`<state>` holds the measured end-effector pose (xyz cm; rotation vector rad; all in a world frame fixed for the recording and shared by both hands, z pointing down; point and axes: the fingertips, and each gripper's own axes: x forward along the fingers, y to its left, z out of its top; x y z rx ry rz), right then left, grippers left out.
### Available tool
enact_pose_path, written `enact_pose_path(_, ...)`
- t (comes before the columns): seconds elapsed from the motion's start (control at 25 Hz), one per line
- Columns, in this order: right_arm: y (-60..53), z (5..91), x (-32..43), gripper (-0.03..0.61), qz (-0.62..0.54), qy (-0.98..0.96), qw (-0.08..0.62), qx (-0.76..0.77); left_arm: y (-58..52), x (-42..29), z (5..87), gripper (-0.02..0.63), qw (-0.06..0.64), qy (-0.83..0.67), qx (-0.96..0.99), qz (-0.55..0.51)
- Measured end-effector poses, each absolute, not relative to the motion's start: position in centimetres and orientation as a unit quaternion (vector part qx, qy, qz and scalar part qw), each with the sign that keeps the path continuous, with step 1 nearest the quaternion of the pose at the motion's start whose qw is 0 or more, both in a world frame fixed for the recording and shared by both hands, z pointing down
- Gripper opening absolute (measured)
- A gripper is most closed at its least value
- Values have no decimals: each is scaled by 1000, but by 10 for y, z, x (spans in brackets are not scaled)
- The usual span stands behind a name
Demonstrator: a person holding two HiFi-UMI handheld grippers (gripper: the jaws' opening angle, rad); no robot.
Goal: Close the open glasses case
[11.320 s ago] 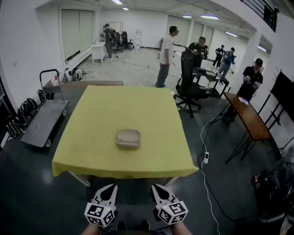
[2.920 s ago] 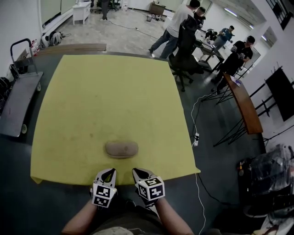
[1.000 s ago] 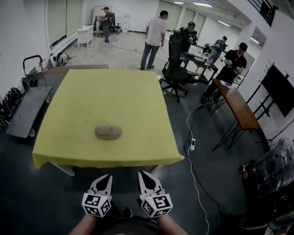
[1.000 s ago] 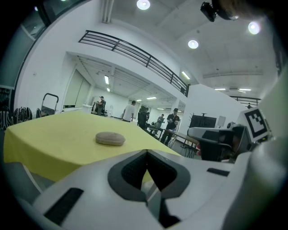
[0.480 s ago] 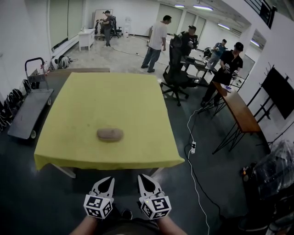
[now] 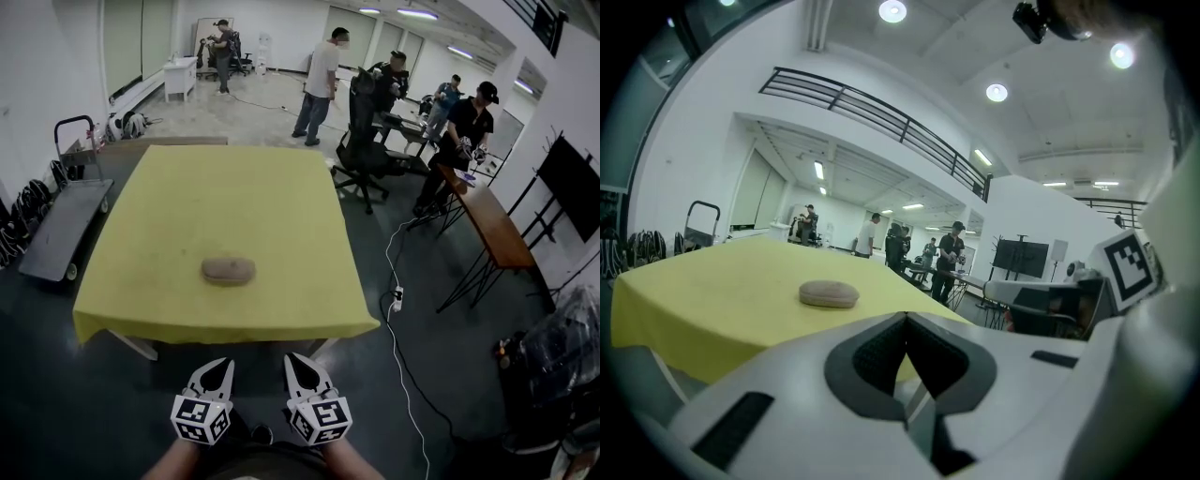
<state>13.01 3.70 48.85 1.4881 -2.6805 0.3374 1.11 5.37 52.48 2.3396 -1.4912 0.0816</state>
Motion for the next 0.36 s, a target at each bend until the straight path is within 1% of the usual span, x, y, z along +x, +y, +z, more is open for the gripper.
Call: enact_pose_path(0.36,44,493,126,-11,113,-871,33,477,59,13,524,8,182,-525,831,27)
